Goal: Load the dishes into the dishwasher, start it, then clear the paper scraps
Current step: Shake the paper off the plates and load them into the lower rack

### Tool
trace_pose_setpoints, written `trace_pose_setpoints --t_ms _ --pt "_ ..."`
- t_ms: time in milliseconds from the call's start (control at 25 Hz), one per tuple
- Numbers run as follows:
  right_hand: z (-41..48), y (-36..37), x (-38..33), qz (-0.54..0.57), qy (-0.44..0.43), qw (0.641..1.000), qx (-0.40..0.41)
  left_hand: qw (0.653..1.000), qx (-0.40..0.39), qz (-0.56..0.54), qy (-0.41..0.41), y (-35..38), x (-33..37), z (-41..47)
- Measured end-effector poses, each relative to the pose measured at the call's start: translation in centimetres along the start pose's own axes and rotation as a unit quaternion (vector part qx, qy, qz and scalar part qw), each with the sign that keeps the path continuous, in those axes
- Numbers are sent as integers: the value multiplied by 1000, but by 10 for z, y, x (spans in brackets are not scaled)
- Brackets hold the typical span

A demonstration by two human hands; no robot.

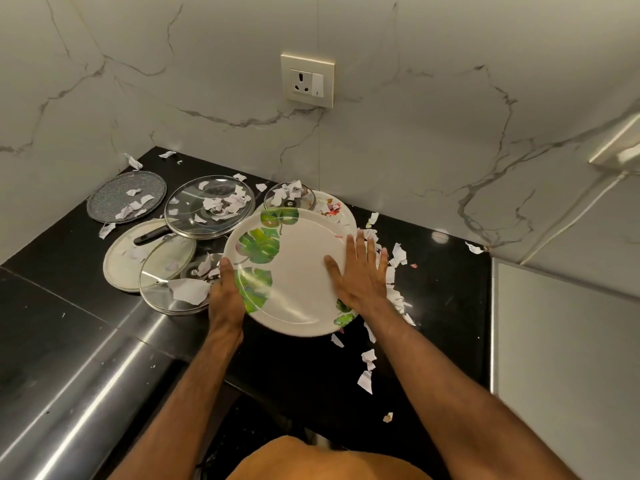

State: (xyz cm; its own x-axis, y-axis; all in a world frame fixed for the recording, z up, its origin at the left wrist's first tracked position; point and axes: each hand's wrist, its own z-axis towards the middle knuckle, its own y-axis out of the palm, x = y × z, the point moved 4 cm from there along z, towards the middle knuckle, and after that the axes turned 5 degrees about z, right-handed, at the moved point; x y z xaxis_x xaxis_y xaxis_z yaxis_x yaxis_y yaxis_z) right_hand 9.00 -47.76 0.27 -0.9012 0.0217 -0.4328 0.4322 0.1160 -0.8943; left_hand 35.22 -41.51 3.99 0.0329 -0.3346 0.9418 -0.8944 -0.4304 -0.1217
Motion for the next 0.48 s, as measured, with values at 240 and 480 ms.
trace_pose_setpoints --t_ms 240,480 --pt "-1 -14 19 -5 80 997 22 1000 22 5 2 -1 -5 -12" --pt "-35 -14 14 94 -123 985 -81 998 63 -25 19 -7 -6 -38"
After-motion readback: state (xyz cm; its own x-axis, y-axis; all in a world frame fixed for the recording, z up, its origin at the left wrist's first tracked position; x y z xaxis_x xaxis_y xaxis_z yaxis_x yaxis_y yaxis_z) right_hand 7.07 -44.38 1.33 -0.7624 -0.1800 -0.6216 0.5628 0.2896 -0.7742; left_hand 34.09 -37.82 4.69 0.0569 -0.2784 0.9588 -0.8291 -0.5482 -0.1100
